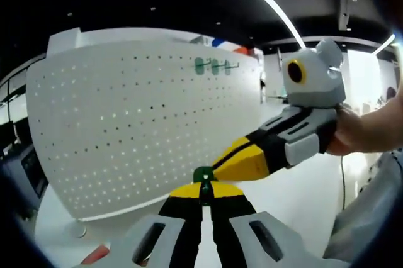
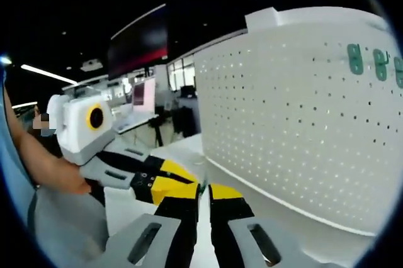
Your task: Insert the hook assembly into the mounting plate slot until the hook locks in place.
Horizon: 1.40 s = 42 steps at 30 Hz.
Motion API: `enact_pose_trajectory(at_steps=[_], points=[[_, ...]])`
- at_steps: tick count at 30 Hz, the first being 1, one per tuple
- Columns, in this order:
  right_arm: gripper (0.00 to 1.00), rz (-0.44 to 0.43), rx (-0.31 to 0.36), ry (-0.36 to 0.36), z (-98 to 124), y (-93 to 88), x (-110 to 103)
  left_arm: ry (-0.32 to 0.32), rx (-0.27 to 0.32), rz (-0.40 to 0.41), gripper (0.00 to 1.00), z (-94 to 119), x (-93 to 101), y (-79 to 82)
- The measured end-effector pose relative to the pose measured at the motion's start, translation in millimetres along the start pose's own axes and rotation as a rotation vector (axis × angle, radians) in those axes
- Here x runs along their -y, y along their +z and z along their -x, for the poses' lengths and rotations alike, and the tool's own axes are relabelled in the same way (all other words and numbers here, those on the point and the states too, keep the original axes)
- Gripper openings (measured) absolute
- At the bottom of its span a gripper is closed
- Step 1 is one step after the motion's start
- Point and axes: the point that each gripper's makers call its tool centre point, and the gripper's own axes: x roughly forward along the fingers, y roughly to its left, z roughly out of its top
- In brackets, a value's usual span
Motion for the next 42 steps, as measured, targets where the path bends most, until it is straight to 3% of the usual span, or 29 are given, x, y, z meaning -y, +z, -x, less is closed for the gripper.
enact_pose_trajectory(at_steps=[8,19,30,42], points=[[0.00,-0.018,0.014,-0.009,-1,3.0,1,0.003,0.019,-0.003,0.03,0,1.8,6.1],[0.00,-0.019,0.005,0.030,5,2.2,-2,-0.039,0.010,-0.051,0.04,0,10.4,6.4],[0.00,-0.035,-0.007,0.058,13,0.5,3,-0.124,0.009,-0.097,0.07,5,20.8,7.7],[0.00,-0.043,-0.019,0.139,25,-2.4,-3,-0.300,0.025,-0.132,0.09,19,37.0,10.5]])
